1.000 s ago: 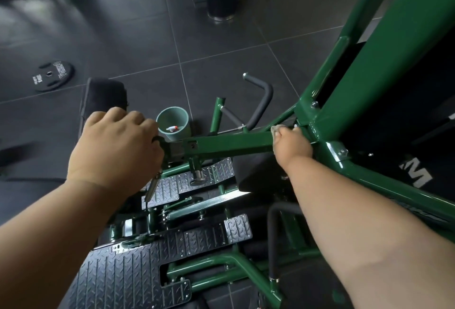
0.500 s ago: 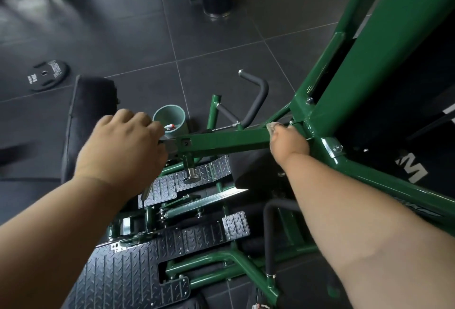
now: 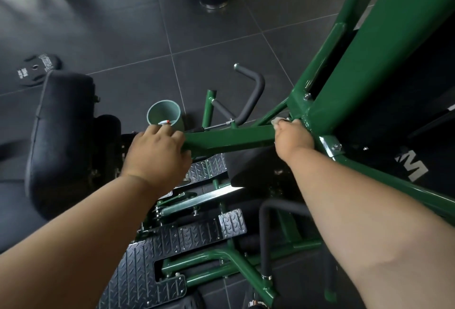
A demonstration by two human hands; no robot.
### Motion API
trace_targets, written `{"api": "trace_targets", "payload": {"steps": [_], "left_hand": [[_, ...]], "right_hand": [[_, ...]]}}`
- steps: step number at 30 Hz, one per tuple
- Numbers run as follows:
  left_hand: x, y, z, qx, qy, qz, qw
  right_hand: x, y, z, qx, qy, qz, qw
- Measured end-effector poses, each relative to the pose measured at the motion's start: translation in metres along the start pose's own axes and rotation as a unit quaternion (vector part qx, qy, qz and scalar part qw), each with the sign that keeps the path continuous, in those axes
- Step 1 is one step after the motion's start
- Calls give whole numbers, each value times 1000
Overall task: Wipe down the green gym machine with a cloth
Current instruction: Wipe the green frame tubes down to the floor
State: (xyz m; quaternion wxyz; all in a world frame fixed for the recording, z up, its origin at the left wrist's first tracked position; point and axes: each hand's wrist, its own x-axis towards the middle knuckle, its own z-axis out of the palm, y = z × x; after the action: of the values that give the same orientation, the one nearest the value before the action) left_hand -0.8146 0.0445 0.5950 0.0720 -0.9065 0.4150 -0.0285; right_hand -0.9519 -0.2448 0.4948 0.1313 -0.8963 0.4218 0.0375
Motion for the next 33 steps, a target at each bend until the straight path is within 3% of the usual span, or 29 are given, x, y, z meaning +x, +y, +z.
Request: {"api": "trace_targets", "payload": {"steps": [6, 12, 14, 17, 20, 21, 24, 28, 30, 33], "left_hand": [[14, -1, 27, -31, -29, -3, 999], [20, -20, 39, -69, 7, 20, 997], [21, -22, 45, -87, 33, 18, 996], [20, -22, 54, -105, 77, 18, 991], [20, -23, 56, -109, 84, 22, 990], [20, -23, 57, -104, 81, 23, 991], [20, -23, 56, -87, 73, 26, 993], [20, -24, 59, -81, 81, 33, 993], [20, -22, 58, -64, 87, 42, 993], [19, -21, 56, -47, 96, 51, 993]], "right_hand": [[-32, -59, 10, 15, 4, -144, 989], [-5, -10, -8, 0, -7, -56, 998], [2, -18, -10, -17, 0, -75, 997], [-10, -61, -11, -23, 15, -184, 983], [-38, -110, 6, -70, 42, -359, 930], [-43, -119, 10, -60, 36, -372, 926], [-34, -119, 10, -14, 30, -284, 958], [-16, -70, -10, -6, 1, -110, 994], [-12, -69, -15, 9, -33, -95, 995], [-16, -92, -22, 27, -40, -148, 988]]}}
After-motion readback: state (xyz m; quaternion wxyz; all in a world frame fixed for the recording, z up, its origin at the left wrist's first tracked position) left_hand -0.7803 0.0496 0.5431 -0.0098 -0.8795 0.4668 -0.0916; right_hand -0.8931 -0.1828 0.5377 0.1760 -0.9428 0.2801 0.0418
